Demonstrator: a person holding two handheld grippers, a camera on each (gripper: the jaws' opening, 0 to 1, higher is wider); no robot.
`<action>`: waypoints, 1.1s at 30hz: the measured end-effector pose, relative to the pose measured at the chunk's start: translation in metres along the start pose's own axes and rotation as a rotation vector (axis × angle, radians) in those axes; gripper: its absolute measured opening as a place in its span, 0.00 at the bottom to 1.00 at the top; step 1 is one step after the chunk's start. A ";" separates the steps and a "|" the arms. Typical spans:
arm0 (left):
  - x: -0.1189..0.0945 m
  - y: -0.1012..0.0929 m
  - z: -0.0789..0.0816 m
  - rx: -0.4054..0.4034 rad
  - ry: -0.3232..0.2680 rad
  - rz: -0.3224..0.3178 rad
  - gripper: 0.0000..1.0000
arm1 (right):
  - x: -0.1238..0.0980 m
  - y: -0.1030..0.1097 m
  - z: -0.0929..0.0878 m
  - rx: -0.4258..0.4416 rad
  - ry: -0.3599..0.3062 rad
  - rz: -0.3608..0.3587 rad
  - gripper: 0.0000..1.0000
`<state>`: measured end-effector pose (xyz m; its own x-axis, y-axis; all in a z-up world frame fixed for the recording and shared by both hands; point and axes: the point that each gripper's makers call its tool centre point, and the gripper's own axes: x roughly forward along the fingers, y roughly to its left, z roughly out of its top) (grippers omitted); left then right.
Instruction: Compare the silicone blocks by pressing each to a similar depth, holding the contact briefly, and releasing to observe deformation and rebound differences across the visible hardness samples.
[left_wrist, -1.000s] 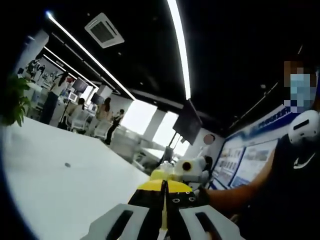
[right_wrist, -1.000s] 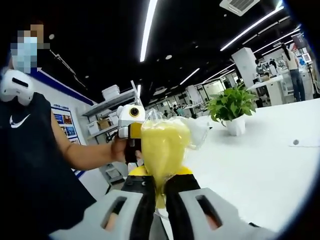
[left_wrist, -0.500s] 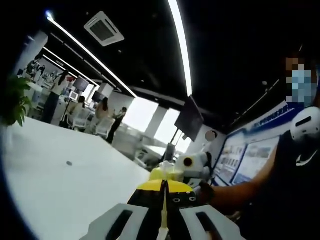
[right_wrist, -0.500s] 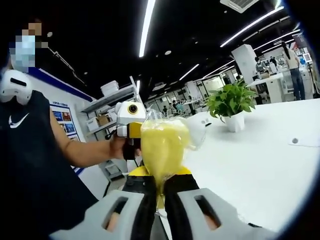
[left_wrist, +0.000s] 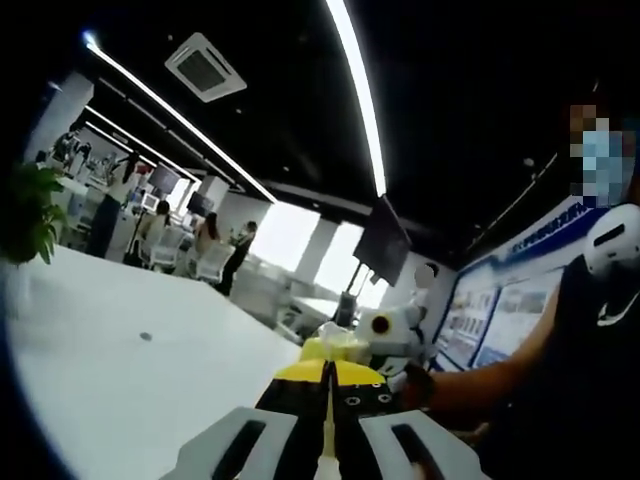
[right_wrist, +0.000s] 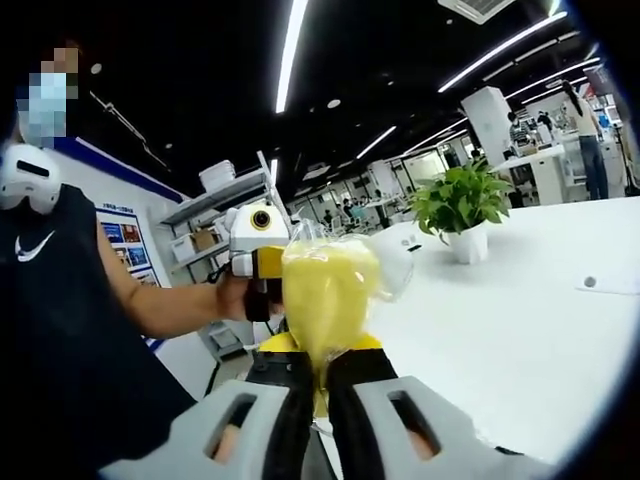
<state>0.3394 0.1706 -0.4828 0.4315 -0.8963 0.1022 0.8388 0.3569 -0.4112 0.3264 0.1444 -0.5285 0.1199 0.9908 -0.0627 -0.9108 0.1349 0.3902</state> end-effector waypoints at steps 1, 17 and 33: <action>0.000 0.000 0.000 0.003 -0.001 -0.001 0.00 | 0.000 0.000 0.000 0.001 0.000 0.002 0.00; -0.001 0.000 -0.002 -0.005 0.017 0.007 0.00 | 0.001 0.002 -0.003 0.008 0.010 0.011 0.00; -0.001 0.001 -0.001 0.005 0.029 -0.001 0.00 | 0.000 0.005 -0.002 0.045 0.029 0.025 0.00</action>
<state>0.3398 0.1713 -0.4841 0.4206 -0.9040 0.0767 0.8410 0.3568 -0.4068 0.3210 0.1450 -0.5279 0.0855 0.9932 -0.0784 -0.8946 0.1112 0.4329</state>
